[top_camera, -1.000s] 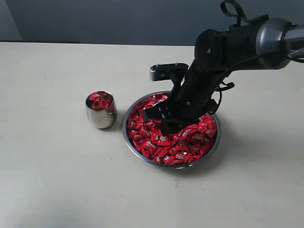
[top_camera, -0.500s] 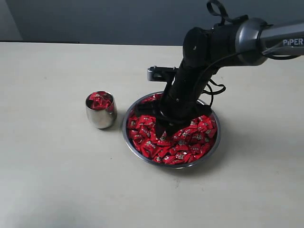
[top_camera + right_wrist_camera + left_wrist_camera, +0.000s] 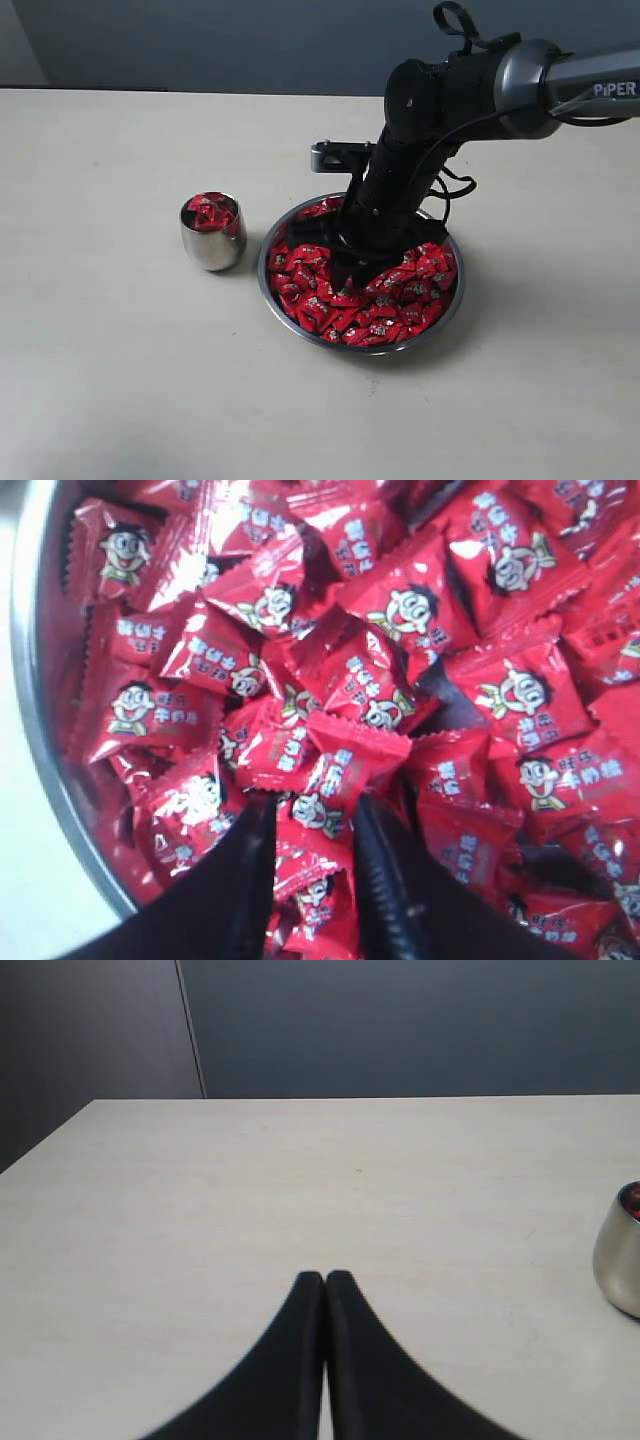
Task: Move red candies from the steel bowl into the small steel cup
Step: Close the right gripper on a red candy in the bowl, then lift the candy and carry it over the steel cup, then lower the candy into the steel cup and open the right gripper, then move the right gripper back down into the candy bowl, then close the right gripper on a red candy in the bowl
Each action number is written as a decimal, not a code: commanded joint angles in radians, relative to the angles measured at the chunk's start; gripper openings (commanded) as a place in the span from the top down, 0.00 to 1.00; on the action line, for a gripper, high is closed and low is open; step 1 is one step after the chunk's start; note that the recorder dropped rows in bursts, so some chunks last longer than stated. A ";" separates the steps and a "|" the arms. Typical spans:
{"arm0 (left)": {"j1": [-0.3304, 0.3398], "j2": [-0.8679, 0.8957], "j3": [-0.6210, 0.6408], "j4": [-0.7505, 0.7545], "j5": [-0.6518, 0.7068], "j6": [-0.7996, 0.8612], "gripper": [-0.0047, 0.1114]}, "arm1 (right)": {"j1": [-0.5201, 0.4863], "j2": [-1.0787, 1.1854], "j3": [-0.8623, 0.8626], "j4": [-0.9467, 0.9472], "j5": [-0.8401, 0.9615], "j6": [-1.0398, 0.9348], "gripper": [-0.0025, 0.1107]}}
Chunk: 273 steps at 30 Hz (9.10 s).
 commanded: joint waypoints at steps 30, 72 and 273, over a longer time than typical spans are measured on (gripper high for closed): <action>0.001 -0.004 0.004 0.001 -0.002 -0.003 0.96 | 0.001 0.069 -0.006 0.042 -0.044 0.015 0.58; 0.001 -0.004 0.004 0.001 -0.002 -0.003 0.96 | 0.001 0.068 -0.488 0.172 0.045 -0.270 0.85; 0.001 -0.004 0.004 0.001 -0.002 -0.003 0.96 | -0.002 0.001 0.073 -0.121 -0.025 -0.006 0.65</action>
